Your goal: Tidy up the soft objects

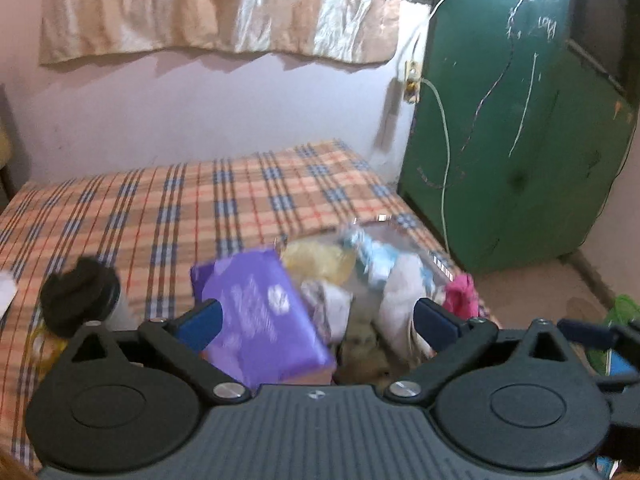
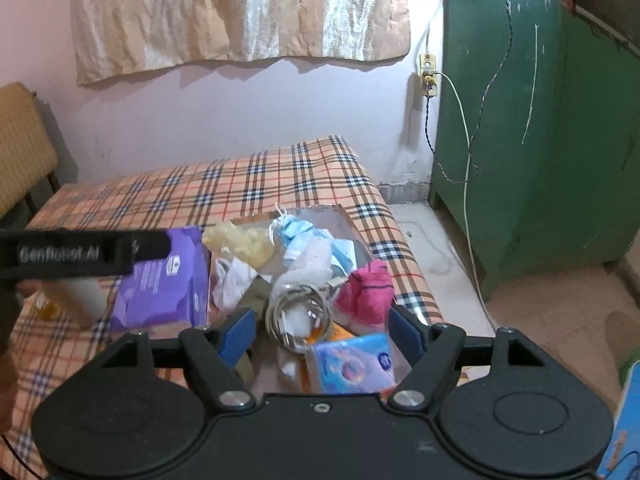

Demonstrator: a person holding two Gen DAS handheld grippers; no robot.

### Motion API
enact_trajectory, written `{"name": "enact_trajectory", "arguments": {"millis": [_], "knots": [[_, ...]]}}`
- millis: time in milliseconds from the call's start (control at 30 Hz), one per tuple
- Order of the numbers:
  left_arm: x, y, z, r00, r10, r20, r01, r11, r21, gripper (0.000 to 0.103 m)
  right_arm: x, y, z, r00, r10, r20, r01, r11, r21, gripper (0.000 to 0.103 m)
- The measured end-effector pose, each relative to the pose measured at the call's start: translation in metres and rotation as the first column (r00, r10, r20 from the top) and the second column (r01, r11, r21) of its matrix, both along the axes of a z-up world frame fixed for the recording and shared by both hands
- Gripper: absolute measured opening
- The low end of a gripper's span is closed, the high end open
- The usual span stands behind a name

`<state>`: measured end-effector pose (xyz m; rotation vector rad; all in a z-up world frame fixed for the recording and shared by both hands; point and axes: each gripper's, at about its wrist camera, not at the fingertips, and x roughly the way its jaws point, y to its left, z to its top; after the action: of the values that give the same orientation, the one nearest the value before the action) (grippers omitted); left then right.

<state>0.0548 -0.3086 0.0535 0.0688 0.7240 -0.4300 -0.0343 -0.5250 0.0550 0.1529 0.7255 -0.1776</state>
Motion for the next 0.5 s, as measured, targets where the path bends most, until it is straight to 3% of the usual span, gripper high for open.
{"name": "enact_trajectory", "arguments": {"millis": [133,267,500], "knots": [[-0.020,0.000,-0.011,1.000,0.022,-0.014,-0.022,0.999,0.038,0.103,-0.014,0.000,-0.002,1.000,0.017,-0.013,-0.018,1.000,-0.005,0.087],[-0.029,0.003,-0.021,0.998,0.032,-0.057,-0.032,0.999,0.009,0.103,-0.023,-0.004,-0.007,0.999,0.031,-0.039,-0.031,0.999,-0.007,0.087],[-0.046,-0.005,-0.028,0.998,0.020,-0.062,-0.019,1.000,0.013,0.103,-0.036,-0.009,-0.012,0.998,0.020,-0.062,-0.021,0.999,-0.024,0.087]]}}
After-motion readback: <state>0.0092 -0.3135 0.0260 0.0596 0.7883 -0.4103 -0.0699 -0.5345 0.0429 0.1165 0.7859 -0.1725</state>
